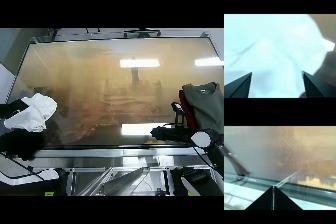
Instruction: Fold the shirts.
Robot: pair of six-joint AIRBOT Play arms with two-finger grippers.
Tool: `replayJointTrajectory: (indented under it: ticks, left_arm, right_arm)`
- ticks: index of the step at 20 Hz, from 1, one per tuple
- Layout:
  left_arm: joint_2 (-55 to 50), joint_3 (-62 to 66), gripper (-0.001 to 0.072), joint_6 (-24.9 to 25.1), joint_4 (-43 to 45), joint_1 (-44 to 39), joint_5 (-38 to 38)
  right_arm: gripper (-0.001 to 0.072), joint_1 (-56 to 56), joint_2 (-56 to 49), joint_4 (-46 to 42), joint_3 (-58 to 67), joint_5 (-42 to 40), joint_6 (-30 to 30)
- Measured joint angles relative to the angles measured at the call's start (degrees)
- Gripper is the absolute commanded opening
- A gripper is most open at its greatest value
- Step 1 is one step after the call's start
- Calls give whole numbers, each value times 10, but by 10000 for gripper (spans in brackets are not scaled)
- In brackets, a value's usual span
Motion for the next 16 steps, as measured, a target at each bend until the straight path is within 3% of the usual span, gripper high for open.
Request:
replayJointTrajectory:
  ticks: [5, 6, 7, 10, 16]
  left_arm:
    - [-81, 25, 716, -9, 12, 92, -7]
    - [-96, 26, 673, -9, 11, 101, -5]
    - [-108, 27, 557, -9, 7, 108, -3]
    - [-136, 29, -1, -9, -36, 116, 0]
    - [-104, 31, 5, -10, -123, 93, 3]
  right_arm:
    - [18, 0, 0, 0, 0, -2, 0]
    - [17, 0, 0, 0, 0, -2, 0]
    - [18, 0, 0, 0, 0, -2, 0]
    - [18, 0, 0, 0, 0, -3, 0]
    - [18, 0, 0, 1, 0, -3, 0]
